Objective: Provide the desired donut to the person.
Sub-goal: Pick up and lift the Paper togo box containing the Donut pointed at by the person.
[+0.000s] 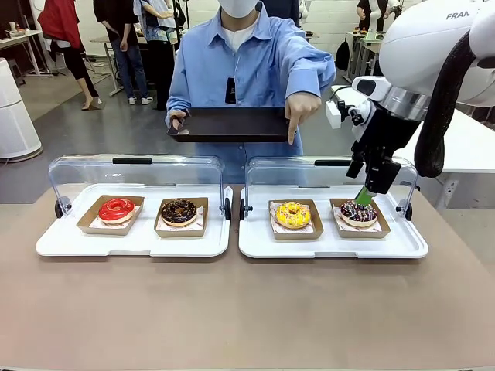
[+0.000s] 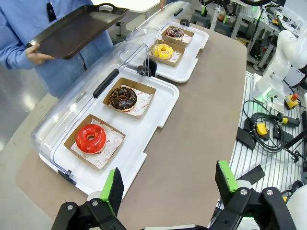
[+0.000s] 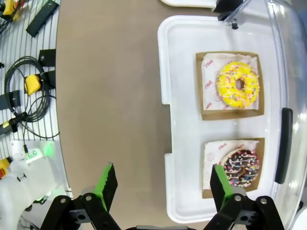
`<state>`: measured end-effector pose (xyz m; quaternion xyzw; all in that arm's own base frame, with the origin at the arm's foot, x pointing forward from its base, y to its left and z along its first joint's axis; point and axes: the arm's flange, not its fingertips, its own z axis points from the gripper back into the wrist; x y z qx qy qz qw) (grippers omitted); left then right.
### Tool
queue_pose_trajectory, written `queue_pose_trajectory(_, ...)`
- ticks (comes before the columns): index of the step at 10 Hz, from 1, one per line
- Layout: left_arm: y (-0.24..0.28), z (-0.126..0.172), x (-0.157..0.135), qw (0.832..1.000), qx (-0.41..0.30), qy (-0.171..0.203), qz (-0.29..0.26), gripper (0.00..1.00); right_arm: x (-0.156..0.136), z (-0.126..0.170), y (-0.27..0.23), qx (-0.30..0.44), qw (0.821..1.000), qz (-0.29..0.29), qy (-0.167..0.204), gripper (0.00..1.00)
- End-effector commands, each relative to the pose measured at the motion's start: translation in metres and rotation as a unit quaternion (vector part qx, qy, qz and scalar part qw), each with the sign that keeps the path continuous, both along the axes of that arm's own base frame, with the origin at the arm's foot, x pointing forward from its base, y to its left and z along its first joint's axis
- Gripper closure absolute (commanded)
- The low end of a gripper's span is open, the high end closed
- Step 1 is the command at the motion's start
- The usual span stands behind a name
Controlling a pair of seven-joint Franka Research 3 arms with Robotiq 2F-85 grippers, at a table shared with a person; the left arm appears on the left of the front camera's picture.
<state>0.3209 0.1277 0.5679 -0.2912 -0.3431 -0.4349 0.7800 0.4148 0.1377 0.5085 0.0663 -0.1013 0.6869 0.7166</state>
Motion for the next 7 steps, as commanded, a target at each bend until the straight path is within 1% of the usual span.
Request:
queue_pose_trajectory(1, 0.0, 0.0, 0.0, 1.0, 0.0, 0.0, 0.0, 0.0, -0.001, 0.002, 0.0, -0.001, 1.0, -0.004, 0.005, 0.0)
queue_pose_trajectory(4, 0.0, 0.0, 0.0, 1.0, 0.0, 0.0, 0.0, 0.0, -0.001, 0.001, 0.0, 0.0, 1.0, 0.0, 0.001, 0.0)
queue_pose_trajectory(5, 0.0, 0.0, 0.0, 1.0, 0.0, 0.0, 0.0, 0.0, 0.008, 0.001, 0.021, -0.02, 0.999, -0.015, -0.023, 0.0)
queue_pose_trajectory(6, 0.0, 0.0, 0.0, 1.0, 0.0, 0.0, 0.0, 0.0, 0.017, -0.006, 0.04, -0.042, 0.999, -0.016, -0.023, 0.0)
queue_pose_trajectory(7, 0.0, 0.0, 0.0, 1.0, 0.0, 0.0, 0.0, 0.0, 0.031, -0.018, 0.068, -0.079, 0.997, -0.013, -0.009, 0.0)
